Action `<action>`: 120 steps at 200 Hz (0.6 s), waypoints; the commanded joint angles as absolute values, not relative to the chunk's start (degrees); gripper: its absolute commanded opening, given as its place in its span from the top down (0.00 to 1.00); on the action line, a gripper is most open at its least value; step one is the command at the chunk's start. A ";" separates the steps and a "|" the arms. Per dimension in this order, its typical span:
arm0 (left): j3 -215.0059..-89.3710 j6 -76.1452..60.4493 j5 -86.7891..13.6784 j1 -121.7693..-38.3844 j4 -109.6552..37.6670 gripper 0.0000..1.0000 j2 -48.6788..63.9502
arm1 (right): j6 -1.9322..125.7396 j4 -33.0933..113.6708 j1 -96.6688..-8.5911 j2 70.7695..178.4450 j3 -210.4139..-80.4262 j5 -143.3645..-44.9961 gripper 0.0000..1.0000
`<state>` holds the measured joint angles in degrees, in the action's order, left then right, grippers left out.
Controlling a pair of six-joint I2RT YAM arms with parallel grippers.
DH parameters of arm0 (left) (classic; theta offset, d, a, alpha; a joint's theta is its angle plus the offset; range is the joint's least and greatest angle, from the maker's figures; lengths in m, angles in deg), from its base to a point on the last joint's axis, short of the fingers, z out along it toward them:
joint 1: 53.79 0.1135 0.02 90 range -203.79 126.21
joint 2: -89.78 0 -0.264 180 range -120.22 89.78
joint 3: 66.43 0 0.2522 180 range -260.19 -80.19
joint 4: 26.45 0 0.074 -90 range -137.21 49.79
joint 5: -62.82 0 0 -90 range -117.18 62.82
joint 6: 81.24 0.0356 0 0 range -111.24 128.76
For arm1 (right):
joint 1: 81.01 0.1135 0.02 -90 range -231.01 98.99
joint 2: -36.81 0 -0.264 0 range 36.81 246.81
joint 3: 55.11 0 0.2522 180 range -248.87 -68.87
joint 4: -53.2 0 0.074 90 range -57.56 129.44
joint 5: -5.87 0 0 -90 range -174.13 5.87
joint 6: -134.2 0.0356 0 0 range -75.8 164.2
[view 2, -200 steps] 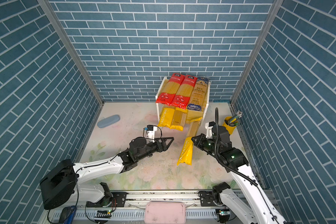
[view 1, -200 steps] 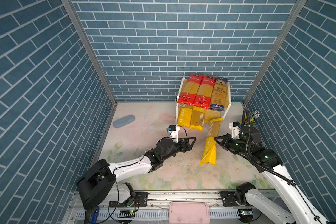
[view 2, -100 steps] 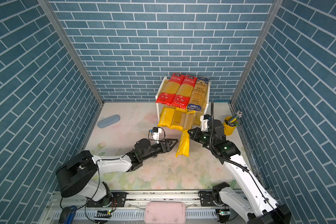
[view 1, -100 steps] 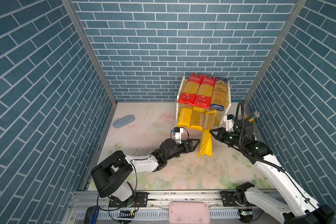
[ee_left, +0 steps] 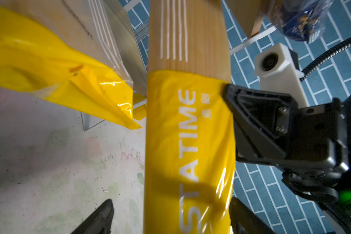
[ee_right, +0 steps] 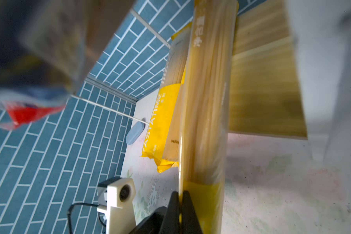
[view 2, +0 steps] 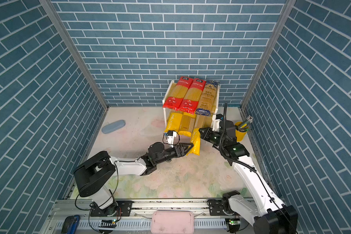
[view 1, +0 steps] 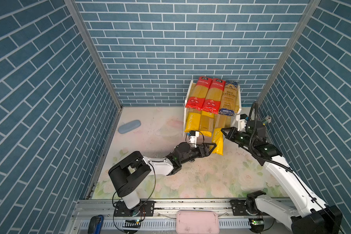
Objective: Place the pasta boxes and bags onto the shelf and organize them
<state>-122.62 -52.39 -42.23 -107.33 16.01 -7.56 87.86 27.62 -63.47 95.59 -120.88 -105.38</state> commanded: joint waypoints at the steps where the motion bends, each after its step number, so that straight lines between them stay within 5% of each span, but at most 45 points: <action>1: -125.52 -50.77 -43.42 -107.56 15.15 0.10 -8.42 | 89.73 40.61 -65.70 95.29 -122.49 -108.52 1.00; 100: -131.36 -50.94 -45.35 -107.66 14.69 0.26 -15.22 | 89.34 29.55 -68.44 100.97 -121.63 -99.84 1.00; 120: -132.58 -50.92 -45.47 -107.66 13.94 0.32 -15.73 | 88.85 25.46 -68.51 100.79 -121.65 -98.18 0.92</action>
<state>-129.86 -51.86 -44.77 -107.44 13.39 -14.88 90.57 26.99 -68.39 102.21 -120.22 -101.21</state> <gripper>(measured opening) 0.708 0.052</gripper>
